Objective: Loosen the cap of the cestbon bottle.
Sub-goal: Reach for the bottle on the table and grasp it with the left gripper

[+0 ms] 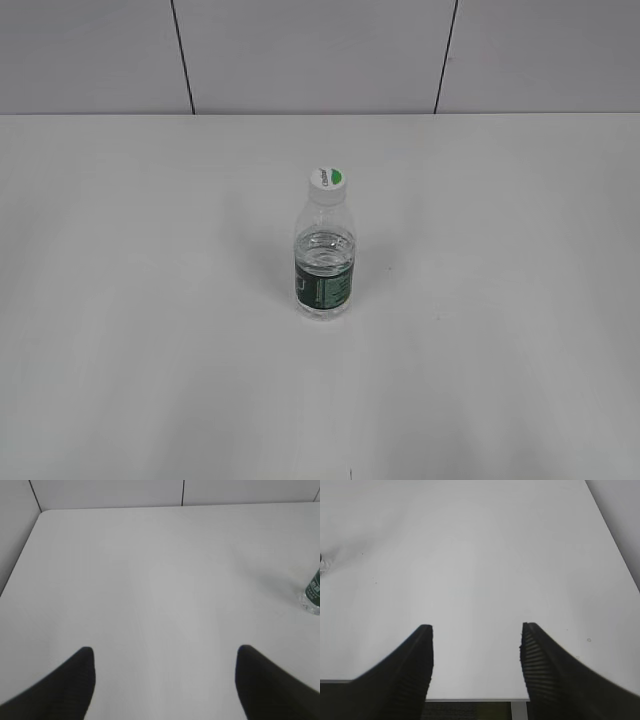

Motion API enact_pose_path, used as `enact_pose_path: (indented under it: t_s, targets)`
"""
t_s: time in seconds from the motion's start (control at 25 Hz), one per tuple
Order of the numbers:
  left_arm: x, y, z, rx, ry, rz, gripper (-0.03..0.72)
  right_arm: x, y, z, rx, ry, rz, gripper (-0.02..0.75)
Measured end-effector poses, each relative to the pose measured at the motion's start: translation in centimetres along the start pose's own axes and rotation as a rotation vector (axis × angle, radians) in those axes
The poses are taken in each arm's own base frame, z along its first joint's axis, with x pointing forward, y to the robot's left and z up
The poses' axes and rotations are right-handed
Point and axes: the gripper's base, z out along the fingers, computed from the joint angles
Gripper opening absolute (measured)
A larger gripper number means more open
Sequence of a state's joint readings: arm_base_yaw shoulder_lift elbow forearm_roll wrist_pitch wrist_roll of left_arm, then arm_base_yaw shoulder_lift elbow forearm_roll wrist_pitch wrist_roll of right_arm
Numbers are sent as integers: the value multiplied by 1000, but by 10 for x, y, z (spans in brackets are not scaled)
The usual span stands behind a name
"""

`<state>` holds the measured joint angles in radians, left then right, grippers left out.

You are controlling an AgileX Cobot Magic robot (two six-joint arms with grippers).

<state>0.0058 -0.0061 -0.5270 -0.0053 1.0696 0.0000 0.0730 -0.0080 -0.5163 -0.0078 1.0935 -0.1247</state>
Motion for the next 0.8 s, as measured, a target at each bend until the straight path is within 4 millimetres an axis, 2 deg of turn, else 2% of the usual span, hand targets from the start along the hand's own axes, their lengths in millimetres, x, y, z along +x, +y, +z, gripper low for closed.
enact_pose_path:
  t_s: [0.64,0.8]
  targets:
    - [0,0,0,0,-2,0,528,0,0,0,0,0,0,426]
    - [-13,0,-9,2,-106,-1,528,0,0,0,0,0,0,426]
